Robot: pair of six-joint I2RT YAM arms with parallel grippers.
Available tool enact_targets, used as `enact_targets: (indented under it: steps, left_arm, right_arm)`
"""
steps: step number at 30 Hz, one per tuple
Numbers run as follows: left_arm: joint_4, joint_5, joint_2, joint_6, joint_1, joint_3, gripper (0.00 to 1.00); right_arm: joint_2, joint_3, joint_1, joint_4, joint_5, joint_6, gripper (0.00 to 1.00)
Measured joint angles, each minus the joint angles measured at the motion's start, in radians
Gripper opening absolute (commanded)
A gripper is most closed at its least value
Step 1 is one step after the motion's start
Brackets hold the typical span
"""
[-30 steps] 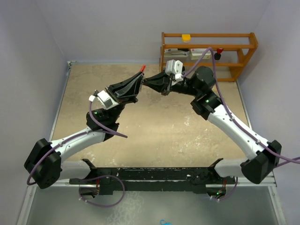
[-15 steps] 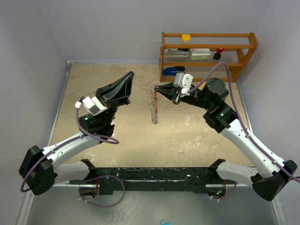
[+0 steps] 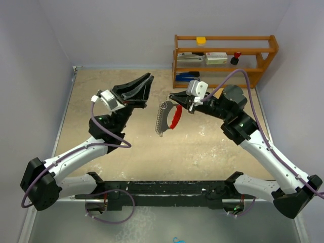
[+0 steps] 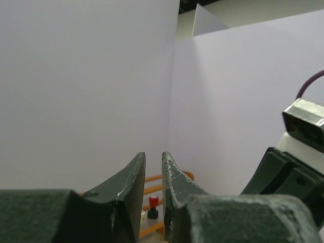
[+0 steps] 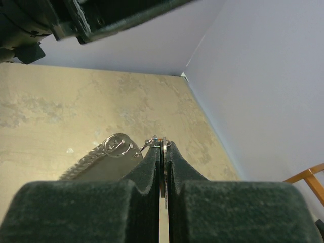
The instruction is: Remove the keys from the keyring
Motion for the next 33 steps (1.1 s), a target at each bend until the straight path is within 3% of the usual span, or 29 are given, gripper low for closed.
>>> enact_targets:
  steps: [7,14,33]
  left_arm:
    - [-0.275,-0.08,-0.019,0.04,0.0,0.018,0.26]
    - [-0.481,-0.039,-0.021,0.101,0.0,0.052,0.33]
    - [-0.507,0.068,-0.073,0.113,0.0,-0.002,0.34]
  right_arm:
    - [-0.015,0.0,0.0,0.0,0.021,-0.005,0.0]
    - [-0.014,0.0,0.0,0.002,0.024,-0.002,0.0]
    - [-0.014,0.0,0.0,0.007,0.024,-0.002,0.0]
